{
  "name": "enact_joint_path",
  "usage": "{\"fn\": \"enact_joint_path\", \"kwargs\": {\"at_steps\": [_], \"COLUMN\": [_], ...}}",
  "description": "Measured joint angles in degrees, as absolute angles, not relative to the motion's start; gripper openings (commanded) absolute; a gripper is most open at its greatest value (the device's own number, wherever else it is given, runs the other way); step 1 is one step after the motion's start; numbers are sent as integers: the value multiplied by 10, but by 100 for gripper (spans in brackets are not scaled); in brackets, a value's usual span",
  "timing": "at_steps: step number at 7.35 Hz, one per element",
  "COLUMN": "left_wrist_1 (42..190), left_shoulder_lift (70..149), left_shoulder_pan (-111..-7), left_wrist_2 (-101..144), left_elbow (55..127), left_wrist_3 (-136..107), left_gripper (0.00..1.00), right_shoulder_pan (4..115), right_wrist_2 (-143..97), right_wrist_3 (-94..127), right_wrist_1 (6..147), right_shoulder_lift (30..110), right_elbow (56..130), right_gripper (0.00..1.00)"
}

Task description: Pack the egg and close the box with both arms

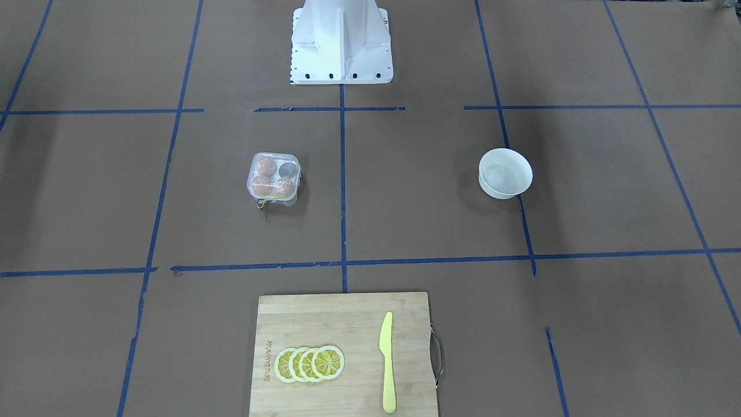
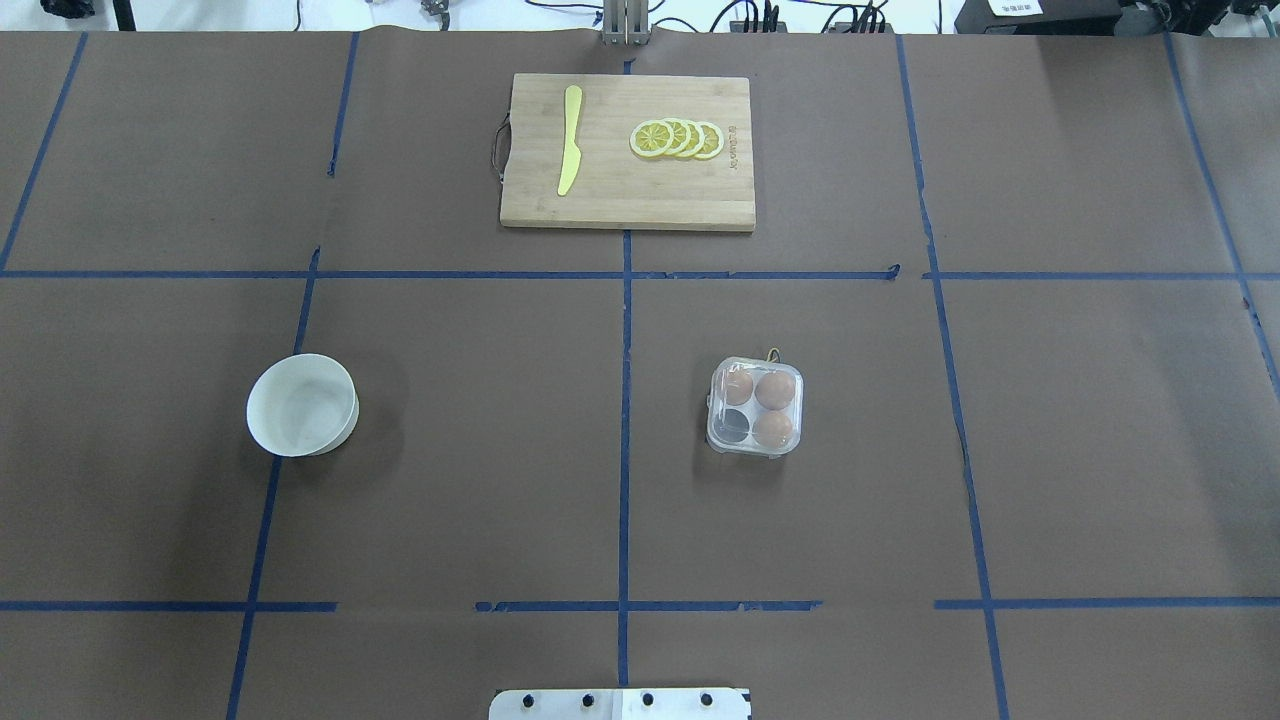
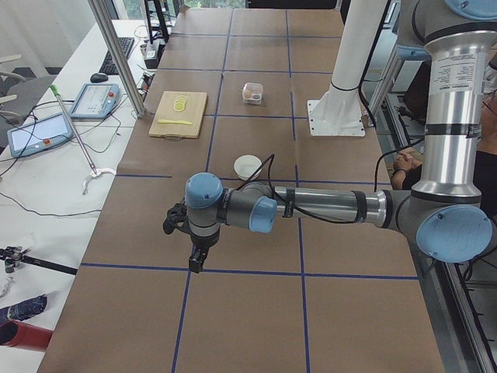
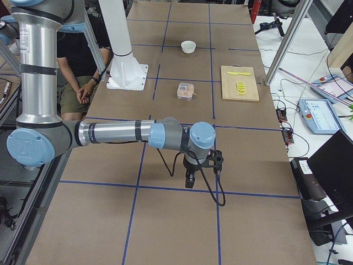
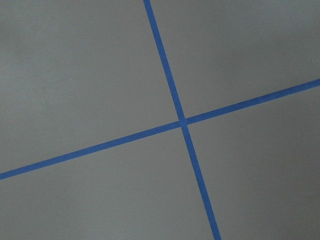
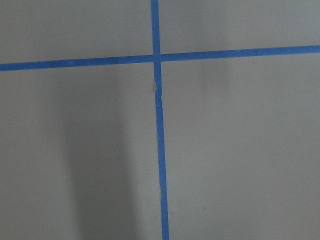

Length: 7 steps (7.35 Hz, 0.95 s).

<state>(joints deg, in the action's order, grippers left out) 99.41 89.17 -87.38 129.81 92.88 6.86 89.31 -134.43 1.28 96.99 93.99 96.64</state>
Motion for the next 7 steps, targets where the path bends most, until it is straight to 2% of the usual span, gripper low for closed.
{"fn": "enact_joint_path", "kwargs": {"at_steps": [7], "left_wrist_1": [994], "left_shoulder_lift": [888], "left_shoulder_pan": [-875], "left_wrist_2": [1304], "left_elbow": [925], "left_wrist_3": [1], "left_gripper": [100], "right_shoulder_pan": [898], "right_wrist_2": [-1343], "right_wrist_3": [28], "right_wrist_1": [937], "right_shoulder_lift": [934], "right_elbow": [942], "right_gripper": [100]}}
